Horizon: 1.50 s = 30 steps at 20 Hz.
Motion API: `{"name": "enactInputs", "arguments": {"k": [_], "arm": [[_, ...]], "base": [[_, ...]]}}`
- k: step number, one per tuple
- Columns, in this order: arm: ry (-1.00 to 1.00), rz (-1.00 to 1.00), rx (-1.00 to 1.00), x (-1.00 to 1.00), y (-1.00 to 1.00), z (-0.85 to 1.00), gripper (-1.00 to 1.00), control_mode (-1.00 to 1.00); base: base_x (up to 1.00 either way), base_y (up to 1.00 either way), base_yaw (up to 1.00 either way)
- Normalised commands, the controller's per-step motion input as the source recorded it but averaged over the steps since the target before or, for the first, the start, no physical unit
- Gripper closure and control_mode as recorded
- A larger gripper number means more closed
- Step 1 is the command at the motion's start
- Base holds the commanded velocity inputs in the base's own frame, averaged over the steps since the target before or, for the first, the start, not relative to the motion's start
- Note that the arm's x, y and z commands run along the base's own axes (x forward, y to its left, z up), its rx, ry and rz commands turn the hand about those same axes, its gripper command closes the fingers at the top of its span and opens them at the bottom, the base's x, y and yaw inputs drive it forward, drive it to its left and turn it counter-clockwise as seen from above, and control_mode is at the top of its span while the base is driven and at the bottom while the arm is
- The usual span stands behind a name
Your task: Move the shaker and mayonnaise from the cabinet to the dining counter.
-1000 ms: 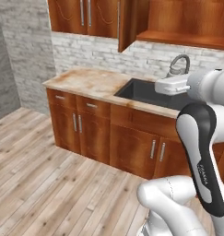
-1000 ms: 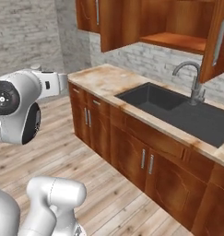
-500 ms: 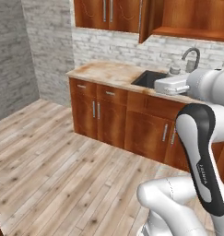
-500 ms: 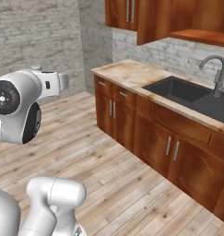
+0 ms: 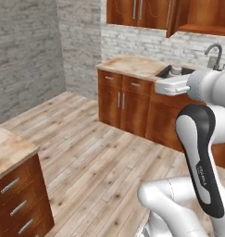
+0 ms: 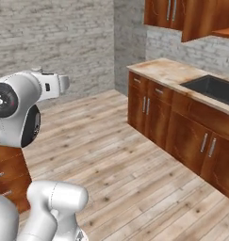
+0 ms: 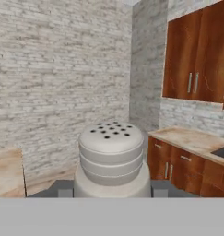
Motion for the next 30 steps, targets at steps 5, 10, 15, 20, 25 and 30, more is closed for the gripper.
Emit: {"name": "enactInputs", "arguments": {"k": [5,10,15,20,25,30], "arm": [[0.00,0.00,0.00,0.00,0.00,0.00,1.00,1.00],[0.00,0.00,0.00,0.00,0.00,0.00,1.00,1.00],[0.00,0.00,0.00,0.00,0.00,0.00,1.00,1.00],[0.00,0.00,0.00,0.00,0.00,0.00,1.00,1.00],[0.00,0.00,0.00,0.00,0.00,0.00,1.00,1.00],[0.00,0.00,0.00,0.00,0.00,0.00,1.00,1.00]], "base": [[-0.34,0.55,0.35],[-0.16,0.71,0.41],[0.01,0.62,0.46],[0.33,0.61,0.43],[0.38,0.61,0.33],[0.37,0.76,0.18]]}}
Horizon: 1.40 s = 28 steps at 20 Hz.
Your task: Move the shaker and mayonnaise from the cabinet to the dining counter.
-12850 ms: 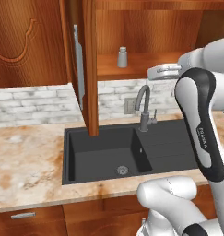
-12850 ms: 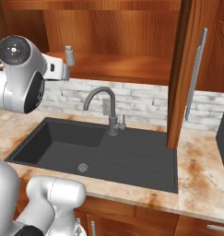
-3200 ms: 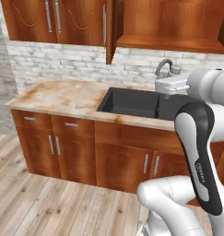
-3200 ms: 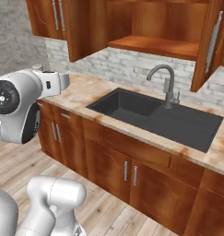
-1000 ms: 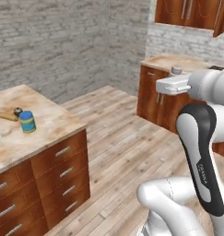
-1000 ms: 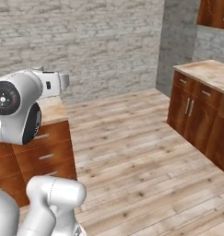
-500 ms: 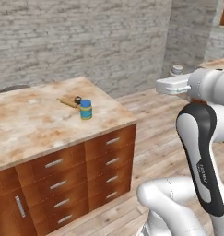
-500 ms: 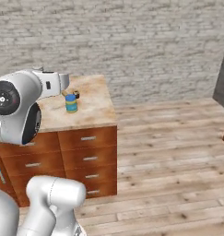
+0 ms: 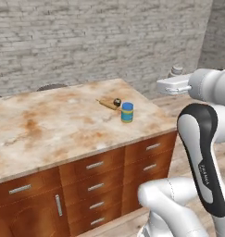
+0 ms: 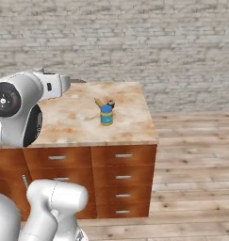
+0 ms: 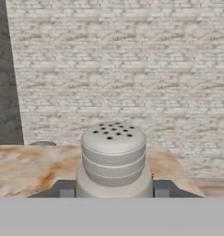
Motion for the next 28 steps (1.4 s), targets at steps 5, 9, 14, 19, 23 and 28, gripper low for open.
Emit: {"name": "enactInputs", "arguments": {"k": [5,9,14,19,23,28], "arm": [[0.00,0.00,0.00,0.00,0.00,0.00,1.00,1.00],[0.00,0.00,0.00,0.00,0.00,0.00,1.00,1.00],[0.00,0.00,0.00,0.00,0.00,0.00,1.00,1.00],[0.00,0.00,0.00,0.00,0.00,0.00,1.00,1.00],[0.00,0.00,0.00,0.00,0.00,0.00,1.00,1.00],[0.00,0.00,0.00,0.00,0.00,0.00,1.00,1.00]], "base": [[0.20,0.73,0.17],[0.24,0.64,0.17],[0.45,0.28,0.12],[0.56,0.28,0.05],[0.53,0.28,0.06],[0.43,0.28,0.09]]}}
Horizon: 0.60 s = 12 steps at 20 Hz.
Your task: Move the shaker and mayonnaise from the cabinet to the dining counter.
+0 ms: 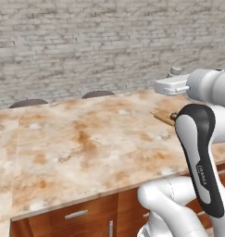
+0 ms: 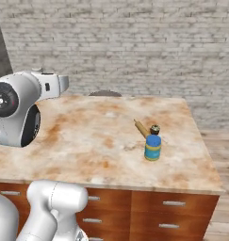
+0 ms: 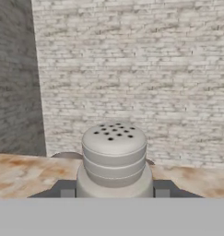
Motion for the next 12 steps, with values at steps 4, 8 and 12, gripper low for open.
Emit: {"name": "enactInputs", "arguments": {"k": [4,8,12], "arm": [[0.00,0.00,0.00,0.00,0.00,0.00,1.00,1.00],[0.00,0.00,0.00,0.00,0.00,0.00,1.00,1.00],[0.00,0.00,0.00,0.00,0.00,0.00,1.00,1.00]], "base": [[0.47,0.21,0.07],[0.54,0.20,0.06],[0.50,0.26,0.07]]}}
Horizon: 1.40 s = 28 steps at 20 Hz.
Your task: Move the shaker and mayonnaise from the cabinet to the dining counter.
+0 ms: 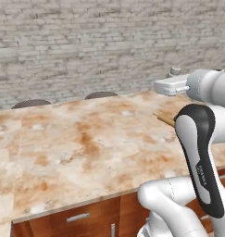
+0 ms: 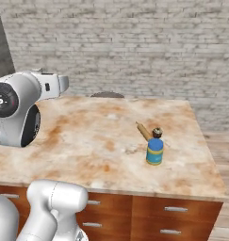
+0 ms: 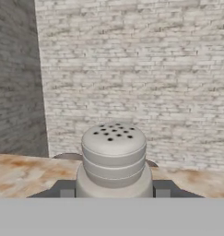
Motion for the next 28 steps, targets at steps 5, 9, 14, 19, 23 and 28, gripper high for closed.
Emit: {"name": "enactInputs", "arguments": {"k": [5,9,14,19,23,28], "arm": [[0.00,0.00,0.00,0.00,0.00,0.00,1.00,1.00],[0.00,0.00,0.00,0.00,0.00,0.00,1.00,1.00],[0.09,0.01,-0.02,0.39,0.03,-0.03,1.00,-1.00],[0.21,0.01,-0.01,0.63,-0.02,-0.06,1.00,-1.00],[0.26,0.04,-0.06,0.51,-0.08,-0.32,1.00,-1.00],[0.15,0.13,-0.17,0.30,-0.15,-0.61,1.00,-1.00]], "base": [[0.71,0.35,0.20],[0.65,0.20,0.23],[0.23,0.07,0.06],[0.00,0.00,0.00],[0.00,0.00,0.00],[0.00,0.00,0.00]]}}
